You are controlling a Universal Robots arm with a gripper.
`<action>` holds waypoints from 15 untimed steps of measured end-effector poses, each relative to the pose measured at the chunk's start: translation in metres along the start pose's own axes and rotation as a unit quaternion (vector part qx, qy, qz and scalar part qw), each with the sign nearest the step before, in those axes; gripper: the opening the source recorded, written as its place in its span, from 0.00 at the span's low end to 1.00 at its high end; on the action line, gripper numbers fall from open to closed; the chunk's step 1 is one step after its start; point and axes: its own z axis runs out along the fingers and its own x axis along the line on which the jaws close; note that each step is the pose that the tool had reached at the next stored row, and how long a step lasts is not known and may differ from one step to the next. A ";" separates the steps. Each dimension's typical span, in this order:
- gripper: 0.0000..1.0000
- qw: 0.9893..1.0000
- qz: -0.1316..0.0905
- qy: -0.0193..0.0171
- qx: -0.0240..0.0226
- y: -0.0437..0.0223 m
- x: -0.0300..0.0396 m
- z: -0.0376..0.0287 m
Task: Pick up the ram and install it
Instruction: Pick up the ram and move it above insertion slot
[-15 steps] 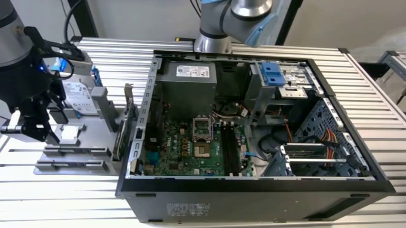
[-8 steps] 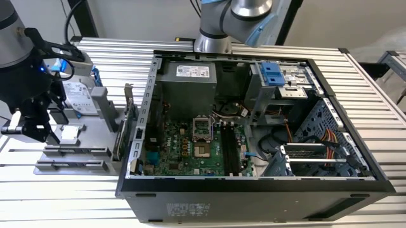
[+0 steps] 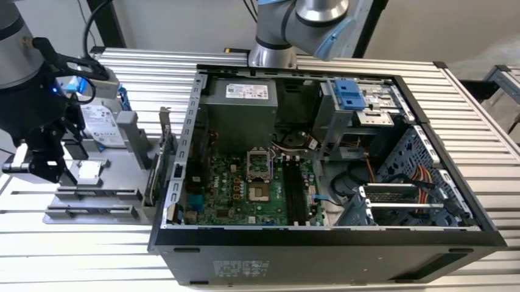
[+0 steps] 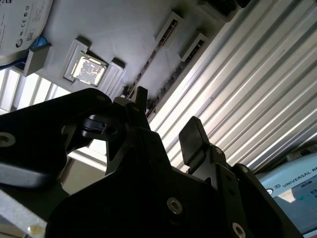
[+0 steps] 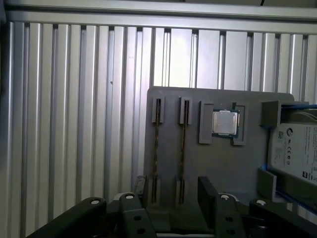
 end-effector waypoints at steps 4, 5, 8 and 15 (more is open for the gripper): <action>1.00 1.000 0.000 0.000 0.000 -0.0001 0.0003 0.0012; 1.00 1.000 0.000 0.000 0.000 -0.0001 0.0003 0.0015; 1.00 1.000 0.000 0.000 0.000 -0.0001 0.0004 0.0025; 1.00 1.000 0.000 0.000 0.000 -0.0002 0.0005 0.0049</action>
